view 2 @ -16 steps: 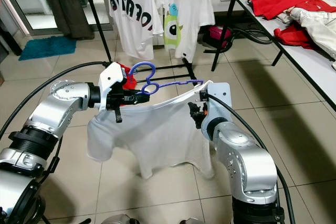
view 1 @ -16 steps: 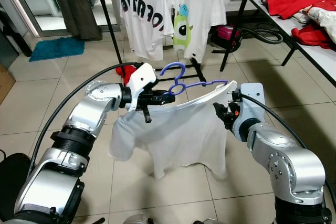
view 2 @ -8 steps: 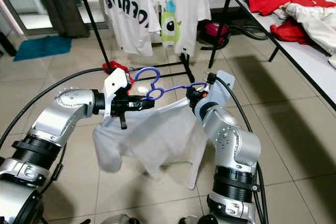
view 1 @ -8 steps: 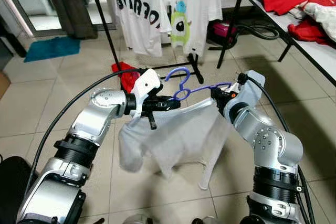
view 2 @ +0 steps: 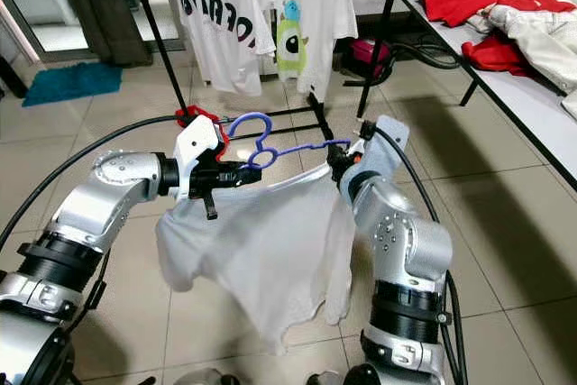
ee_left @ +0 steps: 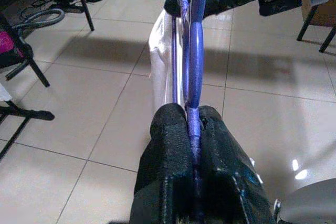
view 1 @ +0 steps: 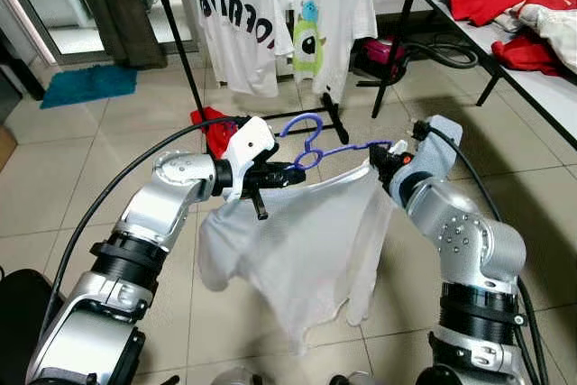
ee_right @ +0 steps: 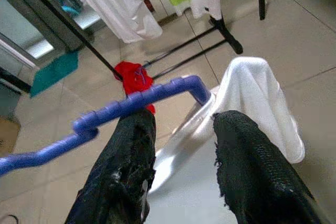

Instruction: Hang hanger

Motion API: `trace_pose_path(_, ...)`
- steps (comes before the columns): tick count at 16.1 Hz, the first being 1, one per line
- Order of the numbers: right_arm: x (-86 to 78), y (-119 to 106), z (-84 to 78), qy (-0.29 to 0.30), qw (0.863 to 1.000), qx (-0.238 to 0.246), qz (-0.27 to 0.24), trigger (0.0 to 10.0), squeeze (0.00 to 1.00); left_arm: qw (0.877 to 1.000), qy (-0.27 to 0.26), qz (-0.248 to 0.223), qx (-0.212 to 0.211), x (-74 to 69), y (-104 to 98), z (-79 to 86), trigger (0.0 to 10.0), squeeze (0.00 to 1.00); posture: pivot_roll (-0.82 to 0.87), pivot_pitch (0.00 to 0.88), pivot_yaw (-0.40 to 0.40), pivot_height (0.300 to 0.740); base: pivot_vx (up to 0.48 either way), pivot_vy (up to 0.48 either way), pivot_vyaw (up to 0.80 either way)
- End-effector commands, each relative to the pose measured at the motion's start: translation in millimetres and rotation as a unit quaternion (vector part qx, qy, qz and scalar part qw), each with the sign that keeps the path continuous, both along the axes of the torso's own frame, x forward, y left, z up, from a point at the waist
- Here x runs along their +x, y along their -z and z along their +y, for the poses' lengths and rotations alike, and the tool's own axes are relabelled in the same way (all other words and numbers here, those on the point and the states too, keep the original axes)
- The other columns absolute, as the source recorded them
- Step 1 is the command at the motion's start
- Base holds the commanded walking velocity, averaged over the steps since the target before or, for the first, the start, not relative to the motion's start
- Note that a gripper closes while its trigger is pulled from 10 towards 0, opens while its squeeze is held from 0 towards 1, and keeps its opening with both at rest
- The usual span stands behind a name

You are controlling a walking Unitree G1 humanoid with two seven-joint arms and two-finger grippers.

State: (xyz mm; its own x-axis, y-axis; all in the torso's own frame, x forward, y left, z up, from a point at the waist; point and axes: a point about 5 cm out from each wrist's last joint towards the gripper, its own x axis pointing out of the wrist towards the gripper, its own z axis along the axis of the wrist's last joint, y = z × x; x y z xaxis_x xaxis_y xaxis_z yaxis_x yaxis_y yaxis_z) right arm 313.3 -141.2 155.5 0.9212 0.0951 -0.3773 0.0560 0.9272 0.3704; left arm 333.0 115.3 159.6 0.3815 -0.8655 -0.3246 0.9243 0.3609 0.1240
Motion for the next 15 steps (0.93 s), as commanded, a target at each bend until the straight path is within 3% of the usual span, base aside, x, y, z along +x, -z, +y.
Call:
trace_pose_path(1, 0.5, 3, -0.2, 0.003, 1.000, -0.010, 0.010, 10.0, 0.00, 1.000, 0.010, -0.013, -0.007, -0.6, -8, -2.3, 0.0, 0.00, -0.12, 0.022, 0.056, 0.740, 0.000, 0.000, 0.00)
trace_pose_path(8, 5.4, 18, -0.4, 0.008, 0.999, -0.018, 0.040, 10.0, 0.00, 1.000, 0.022, -0.010, -0.014, -3.9, -11, -4.8, 0.0, 0.00, -0.11, 0.029, 0.051, 0.740, 0.000, 0.000, 0.00)
trace_pose_path(9, 7.0, 18, -2.1, 0.012, 0.999, -0.014, 0.040, 5.0, 0.00, 1.000, 0.022, -0.010, -0.014, -3.8, -11, -4.6, 0.0, 0.00, -0.11, 0.030, 0.049, 0.740, 0.000, 0.000, 0.00)
trace_pose_path(10, 7.5, 18, -3.1, 0.014, 0.999, -0.013, 0.039, 3.3, 0.00, 1.000, 0.022, -0.009, -0.014, -3.9, -11, -4.6, 0.0, 0.00, -0.11, 0.030, 0.049, 0.740, 0.000, 0.000, 0.00)
trace_pose_path(11, 7.7, 18, -3.7, 0.015, 0.999, -0.012, 0.039, 3.3, 0.00, 1.000, 0.022, -0.009, -0.014, -3.9, -11, -4.8, 0.0, 0.00, -0.11, 0.030, 0.049, 0.740, 0.000, 0.000, 0.00)
trace_pose_path(12, 8.1, 20, -6.2, 0.018, 0.999, -0.008, 0.040, 0.9, 0.00, 1.000, 0.023, -0.008, -0.015, -4.1, -11, -5.4, 0.0, 0.00, -0.11, 0.030, 0.048, 0.740, 0.000, 0.000, 0.00)
trace_pose_path(13, 8.2, 20, -6.8, 0.019, 0.999, -0.007, 0.040, 0.1, 0.00, 1.000, 0.024, -0.008, -0.016, -4.1, -12, -5.8, 0.0, 0.00, -0.11, 0.029, 0.046, 0.740, 0.000, 0.000, 0.00)
trace_pose_path(15, 8.6, 21, -7.2, 0.019, 0.999, -0.005, 0.039, 0.0, 0.00, 1.000, 0.022, -0.009, -0.017, -3.9, -12, -5.6, 0.0, 0.00, -0.11, 0.028, 0.043, 0.740, 0.000, 0.000, 0.00)
